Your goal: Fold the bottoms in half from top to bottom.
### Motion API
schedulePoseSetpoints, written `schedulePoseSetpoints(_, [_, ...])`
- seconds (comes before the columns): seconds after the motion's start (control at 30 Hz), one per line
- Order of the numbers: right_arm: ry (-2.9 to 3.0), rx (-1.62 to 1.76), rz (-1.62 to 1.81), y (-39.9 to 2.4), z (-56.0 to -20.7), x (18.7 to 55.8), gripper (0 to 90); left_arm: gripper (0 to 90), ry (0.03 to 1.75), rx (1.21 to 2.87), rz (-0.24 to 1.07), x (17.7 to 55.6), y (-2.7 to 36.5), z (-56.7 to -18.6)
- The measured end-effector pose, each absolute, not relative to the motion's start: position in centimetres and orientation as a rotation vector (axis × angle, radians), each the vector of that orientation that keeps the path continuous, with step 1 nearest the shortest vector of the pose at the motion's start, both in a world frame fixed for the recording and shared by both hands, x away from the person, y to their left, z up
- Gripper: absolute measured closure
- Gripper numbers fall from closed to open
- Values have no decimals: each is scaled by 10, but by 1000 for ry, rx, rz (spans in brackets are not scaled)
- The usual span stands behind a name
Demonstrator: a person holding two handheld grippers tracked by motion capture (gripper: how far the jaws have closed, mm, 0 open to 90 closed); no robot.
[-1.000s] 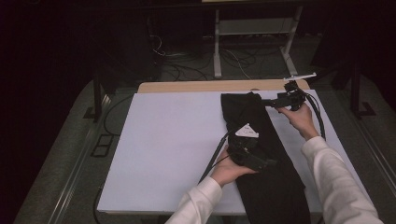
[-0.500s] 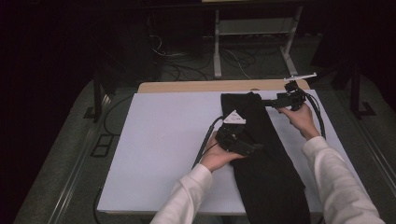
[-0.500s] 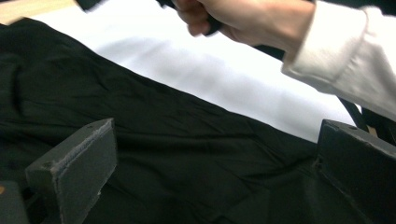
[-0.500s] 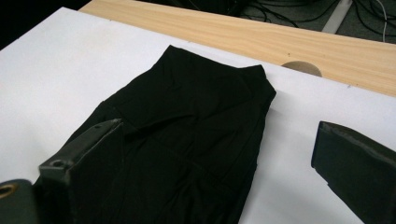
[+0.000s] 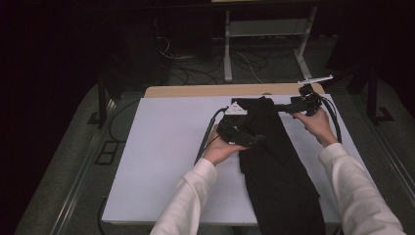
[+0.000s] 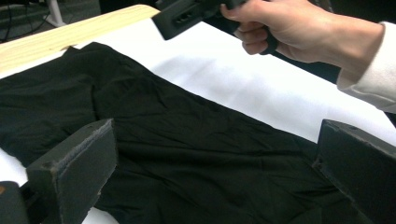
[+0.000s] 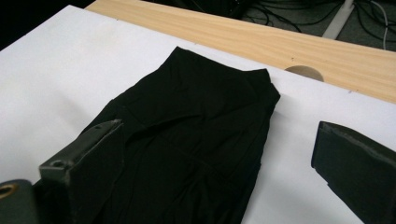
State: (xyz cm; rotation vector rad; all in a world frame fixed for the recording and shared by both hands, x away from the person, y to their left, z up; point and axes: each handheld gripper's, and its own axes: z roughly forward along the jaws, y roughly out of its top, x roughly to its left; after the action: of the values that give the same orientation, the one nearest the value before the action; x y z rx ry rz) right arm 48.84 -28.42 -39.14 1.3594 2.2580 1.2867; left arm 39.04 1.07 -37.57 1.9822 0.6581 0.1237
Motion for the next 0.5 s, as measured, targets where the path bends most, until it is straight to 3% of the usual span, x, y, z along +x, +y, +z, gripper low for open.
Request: schedulePoseSetpoints(0.5, [2266,1366,1300,-287,-398,492,22,0,710,1967,137,424,22,-380])
